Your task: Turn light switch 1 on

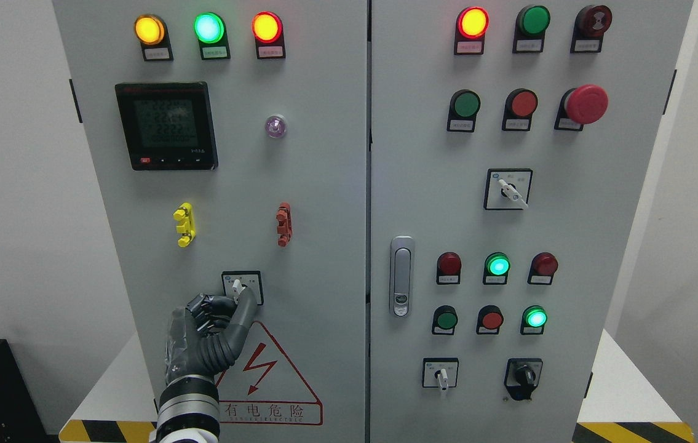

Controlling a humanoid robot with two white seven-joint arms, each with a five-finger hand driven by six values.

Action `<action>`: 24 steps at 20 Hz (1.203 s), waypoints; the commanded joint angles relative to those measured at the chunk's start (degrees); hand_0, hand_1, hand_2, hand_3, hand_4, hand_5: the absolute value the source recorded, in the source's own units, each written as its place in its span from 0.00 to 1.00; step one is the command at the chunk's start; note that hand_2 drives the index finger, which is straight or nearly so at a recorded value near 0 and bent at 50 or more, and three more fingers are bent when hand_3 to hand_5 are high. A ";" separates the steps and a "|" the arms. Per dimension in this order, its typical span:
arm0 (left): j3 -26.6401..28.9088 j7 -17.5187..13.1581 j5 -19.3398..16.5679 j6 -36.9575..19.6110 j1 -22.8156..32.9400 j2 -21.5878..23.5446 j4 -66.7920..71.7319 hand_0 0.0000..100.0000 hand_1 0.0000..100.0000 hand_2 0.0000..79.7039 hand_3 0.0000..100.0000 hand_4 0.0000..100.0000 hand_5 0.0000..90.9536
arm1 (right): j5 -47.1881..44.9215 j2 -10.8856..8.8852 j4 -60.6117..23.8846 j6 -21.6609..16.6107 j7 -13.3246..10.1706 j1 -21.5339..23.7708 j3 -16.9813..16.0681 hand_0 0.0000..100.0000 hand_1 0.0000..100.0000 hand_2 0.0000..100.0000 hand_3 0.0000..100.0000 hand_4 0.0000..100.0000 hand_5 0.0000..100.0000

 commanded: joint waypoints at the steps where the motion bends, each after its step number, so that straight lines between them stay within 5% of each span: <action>1: -0.34 -0.05 0.06 0.03 -0.01 -0.04 0.00 0.48 0.63 0.78 0.73 0.76 0.69 | 0.02 0.00 0.00 0.00 -0.02 0.00 0.00 0.30 0.00 0.00 0.00 0.00 0.00; 14: -0.34 -0.05 0.15 0.03 0.08 -0.04 0.27 0.53 0.56 0.78 0.73 0.76 0.69 | 0.02 0.00 0.00 0.00 -0.02 -0.08 0.00 0.30 0.00 0.00 0.00 0.00 0.00; 24: -0.42 -0.05 0.06 0.03 0.08 -0.04 0.27 0.47 0.53 0.78 0.73 0.76 0.69 | -0.06 0.00 0.00 0.00 -0.02 0.00 0.00 0.30 0.00 0.00 0.00 0.00 0.00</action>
